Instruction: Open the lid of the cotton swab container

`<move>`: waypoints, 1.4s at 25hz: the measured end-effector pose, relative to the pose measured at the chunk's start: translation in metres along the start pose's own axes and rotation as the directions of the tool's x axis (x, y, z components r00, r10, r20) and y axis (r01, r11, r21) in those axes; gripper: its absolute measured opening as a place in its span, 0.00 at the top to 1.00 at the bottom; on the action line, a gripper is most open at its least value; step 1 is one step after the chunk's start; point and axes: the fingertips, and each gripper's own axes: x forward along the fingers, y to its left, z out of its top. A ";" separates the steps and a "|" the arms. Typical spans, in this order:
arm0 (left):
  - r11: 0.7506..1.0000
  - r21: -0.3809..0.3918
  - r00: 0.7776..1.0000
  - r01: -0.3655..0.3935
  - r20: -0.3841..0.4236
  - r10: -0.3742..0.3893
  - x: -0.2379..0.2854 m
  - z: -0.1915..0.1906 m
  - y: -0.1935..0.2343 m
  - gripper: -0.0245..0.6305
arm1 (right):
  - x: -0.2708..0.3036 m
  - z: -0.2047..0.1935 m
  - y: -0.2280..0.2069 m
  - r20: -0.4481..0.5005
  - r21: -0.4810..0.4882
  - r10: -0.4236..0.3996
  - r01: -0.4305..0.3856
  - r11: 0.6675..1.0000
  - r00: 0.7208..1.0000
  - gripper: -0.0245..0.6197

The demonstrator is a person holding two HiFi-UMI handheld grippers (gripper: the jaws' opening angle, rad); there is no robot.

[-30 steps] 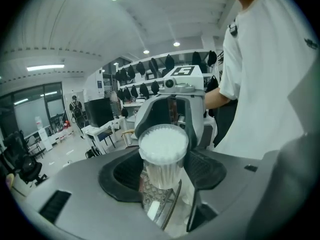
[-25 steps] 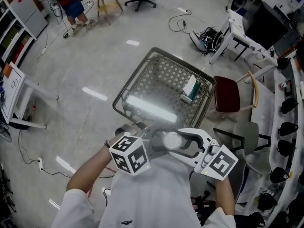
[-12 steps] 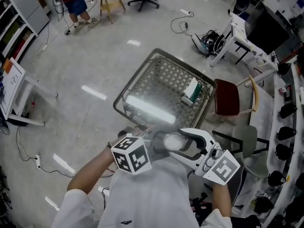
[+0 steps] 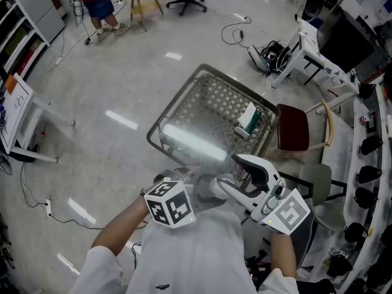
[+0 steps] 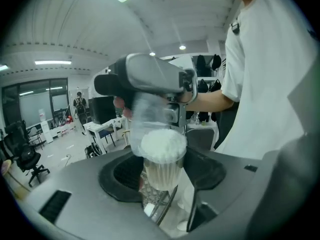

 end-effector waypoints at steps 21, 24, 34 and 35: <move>0.990 -0.126 0.994 -0.070 0.077 0.080 -0.014 -0.001 0.022 0.59 | -0.020 -0.009 0.009 -0.005 0.015 0.049 -0.049 0.999 0.999 0.70; 0.990 -0.120 0.993 -0.071 0.081 0.081 -0.017 0.002 0.023 0.59 | -0.023 -0.025 0.025 -0.091 0.022 0.110 -0.109 0.994 0.990 0.65; 0.982 -0.135 0.986 -0.130 0.082 0.142 -0.020 0.002 0.030 0.59 | -0.033 -0.029 0.020 -0.080 0.017 0.008 -0.006 1.000 0.997 0.64; 0.977 -0.144 0.982 -0.155 0.082 0.168 -0.021 0.000 0.034 0.59 | -0.035 -0.029 0.017 -0.071 0.016 -0.020 0.021 1.000 0.997 0.64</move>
